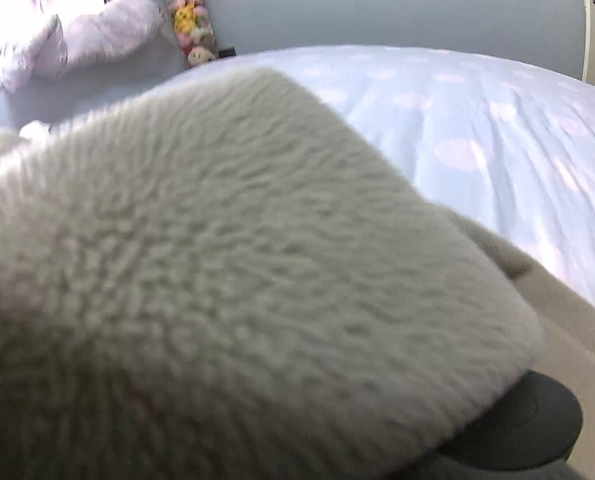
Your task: Fold clothes
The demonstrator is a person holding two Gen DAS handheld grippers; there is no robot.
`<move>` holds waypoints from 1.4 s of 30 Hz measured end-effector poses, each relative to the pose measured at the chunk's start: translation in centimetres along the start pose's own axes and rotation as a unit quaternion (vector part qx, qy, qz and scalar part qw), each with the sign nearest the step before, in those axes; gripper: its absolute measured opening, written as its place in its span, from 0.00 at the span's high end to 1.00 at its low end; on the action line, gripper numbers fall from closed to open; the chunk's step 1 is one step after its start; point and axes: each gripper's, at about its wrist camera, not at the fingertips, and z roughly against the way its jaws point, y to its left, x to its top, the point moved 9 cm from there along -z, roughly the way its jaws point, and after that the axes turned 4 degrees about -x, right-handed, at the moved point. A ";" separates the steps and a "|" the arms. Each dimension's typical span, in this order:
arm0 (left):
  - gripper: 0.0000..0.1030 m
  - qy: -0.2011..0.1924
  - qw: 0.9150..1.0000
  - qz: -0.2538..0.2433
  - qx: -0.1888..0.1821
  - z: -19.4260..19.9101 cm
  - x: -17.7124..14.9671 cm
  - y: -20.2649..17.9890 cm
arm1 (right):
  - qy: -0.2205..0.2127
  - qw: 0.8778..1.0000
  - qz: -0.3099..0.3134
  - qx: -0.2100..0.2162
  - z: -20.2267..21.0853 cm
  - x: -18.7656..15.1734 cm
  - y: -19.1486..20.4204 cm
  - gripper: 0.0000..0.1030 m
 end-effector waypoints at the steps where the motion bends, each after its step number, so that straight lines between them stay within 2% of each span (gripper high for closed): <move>1: 0.95 -0.001 1.000 0.003 0.003 -0.2 -0.5 0.0 | 0.006 1.000 0.004 -0.008 0.5 -0.8 -0.6 0.94; 4: 0.90 0.005 1.000 0.027 -0.002 -0.8 -2.0 0.0 | 0.020 1.000 -0.009 -0.023 2.8 -3.4 -2.6 0.93; 6: 0.87 0.007 0.999 0.042 0.005 -0.7 -2.7 0.4 | 0.023 0.999 -0.019 -0.039 4.8 -4.9 -3.5 0.90; 8: 0.77 0.008 0.998 0.058 0.010 -0.4 -3.5 0.8 | 0.019 0.998 -0.043 -0.044 6.9 -6.0 -4.1 0.90; 10: 0.73 0.012 0.997 0.069 0.013 0.1 -4.3 1.1 | 0.013 0.997 -0.063 -0.044 9.0 -7.2 -3.7 0.89; 13: 0.73 0.035 0.997 0.066 0.031 0.8 -5.9 1.7 | 0.007 0.996 -0.072 -0.047 10.8 -8.8 -2.8 0.88; 18: 0.73 0.077 0.992 0.068 0.076 0.6 -8.0 4.4 | 0.008 0.996 -0.079 -0.034 11.5 -10.1 0.1 0.87; 20: 0.73 0.084 0.990 0.061 0.091 0.2 -8.1 5.4 | 0.011 0.996 -0.088 -0.026 11.4 -10.1 1.2 0.81; 21: 0.73 0.087 0.990 0.054 0.095 -0.1 -7.8 5.5 | 0.008 0.996 -0.091 -0.017 11.8 -10.1 2.0 0.64; 22: 0.73 0.091 0.990 0.046 0.100 -0.5 -7.6 5.7 | 0.003 0.997 -0.076 -0.019 12.2 -9.9 2.9 0.53; 25: 0.78 0.108 0.988 0.015 0.109 -1.8 -7.6 6.4 | -0.008 0.999 0.000 -0.048 13.2 -9.7 5.5 0.53; 28: 0.82 0.123 0.987 -0.010 0.101 -2.9 -7.7 6.6 | -0.018 0.994 0.079 -0.073 13.9 -9.4 8.0 0.52; 31: 0.82 0.125 0.987 -0.026 0.098 -3.2 -8.1 6.4 | -0.030 0.983 0.159 -0.087 14.5 -9.1 10.5 0.49; 34: 0.85 0.135 0.986 -0.044 0.091 -3.8 -8.0 6.5 | -0.040 0.966 0.233 -0.102 14.9 -8.9 12.7 0.46; 42: 0.87 0.155 0.981 -0.084 0.085 -4.5 -7.9 7.3 | -0.034 0.903 0.409 -0.129 14.5 -9.8 16.9 0.45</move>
